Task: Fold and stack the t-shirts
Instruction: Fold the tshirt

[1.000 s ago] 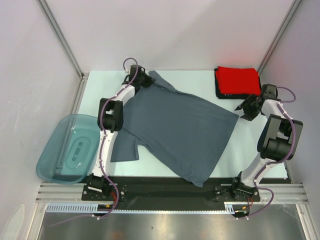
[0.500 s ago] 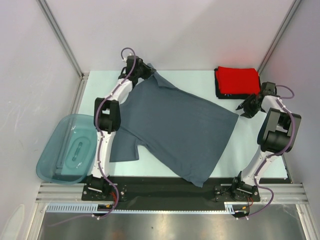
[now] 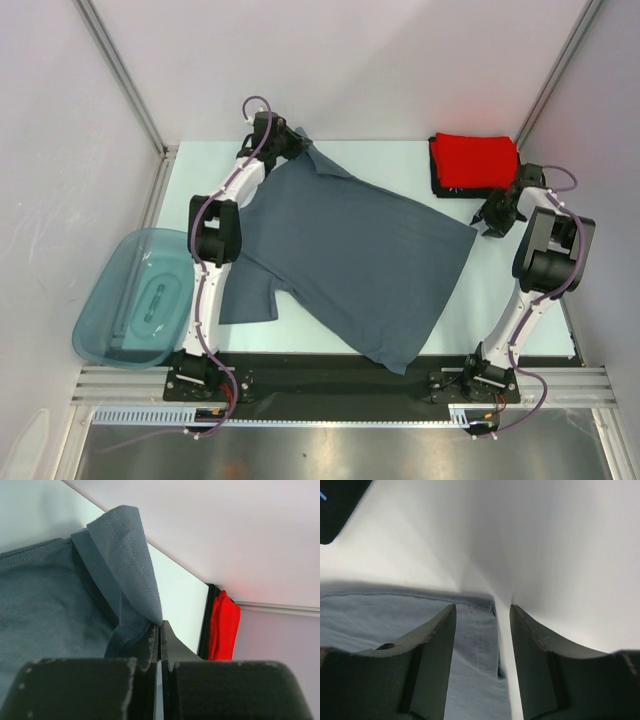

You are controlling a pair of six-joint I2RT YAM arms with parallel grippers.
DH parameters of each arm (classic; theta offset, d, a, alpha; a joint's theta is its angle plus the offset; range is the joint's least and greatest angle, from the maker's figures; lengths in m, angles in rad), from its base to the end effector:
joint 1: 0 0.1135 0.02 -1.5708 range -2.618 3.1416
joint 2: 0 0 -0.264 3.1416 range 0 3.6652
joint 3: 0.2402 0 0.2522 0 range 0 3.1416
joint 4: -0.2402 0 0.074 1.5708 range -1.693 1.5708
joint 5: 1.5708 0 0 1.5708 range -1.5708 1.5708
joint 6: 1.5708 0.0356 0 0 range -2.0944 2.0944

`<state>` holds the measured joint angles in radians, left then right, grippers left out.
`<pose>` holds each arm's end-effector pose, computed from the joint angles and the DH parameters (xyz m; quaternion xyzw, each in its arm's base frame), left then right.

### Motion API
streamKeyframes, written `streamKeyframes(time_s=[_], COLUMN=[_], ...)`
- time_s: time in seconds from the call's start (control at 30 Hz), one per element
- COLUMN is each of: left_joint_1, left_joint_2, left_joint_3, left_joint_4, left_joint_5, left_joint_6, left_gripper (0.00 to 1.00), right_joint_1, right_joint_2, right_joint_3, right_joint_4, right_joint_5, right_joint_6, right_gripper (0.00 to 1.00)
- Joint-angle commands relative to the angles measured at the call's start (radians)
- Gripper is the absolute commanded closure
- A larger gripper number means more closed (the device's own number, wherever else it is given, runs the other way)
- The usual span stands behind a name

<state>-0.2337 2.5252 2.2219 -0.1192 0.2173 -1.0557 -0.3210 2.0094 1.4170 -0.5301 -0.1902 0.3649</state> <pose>0.5686 -0.1432 0.2056 -0.2795 0.7887 -0.3972 0.3768 0.3969 -0.1249 0.1673 0.3065 0.9212 0.0974 0.2192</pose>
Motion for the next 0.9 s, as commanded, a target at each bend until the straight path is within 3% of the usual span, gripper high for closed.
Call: streamKeyframes(time_s=[0.0,0.23,0.33,0.57,0.87], left_joint_1=[-0.004,-0.004,-0.006,-0.004,0.004], left_joint_2=[-0.078,-0.078,-0.075,-0.091,-0.143], left_joint_3=[0.015,0.018,0.018,0.015,0.002], left_joint_4=[0.01,0.006,0.006,0.006,-0.048], left_joint_5=[0.016,0.014,0.019,0.024,0.016], left_joint_6=[0.008,0.0,-0.016,-0.017,0.017], left_gripper=[1.0,1.0,1.0,1.0,1.0], right_joint_1=[0.008,0.03,0.03,0.026,0.039], right_joint_2=[0.026,0.066,0.081,0.071,-0.012], right_joint_3=[0.045,0.085,0.102,0.141,0.126], right_joint_4=[-0.008,-0.036,-0.054,-0.051,-0.061], right_joint_5=[0.017,0.029,0.078,0.129,0.143], right_joint_6=[-0.056,-0.08,-0.072,-0.081,-0.099], right_gripper=[0.49,0.63,0.79,1.0,1.0])
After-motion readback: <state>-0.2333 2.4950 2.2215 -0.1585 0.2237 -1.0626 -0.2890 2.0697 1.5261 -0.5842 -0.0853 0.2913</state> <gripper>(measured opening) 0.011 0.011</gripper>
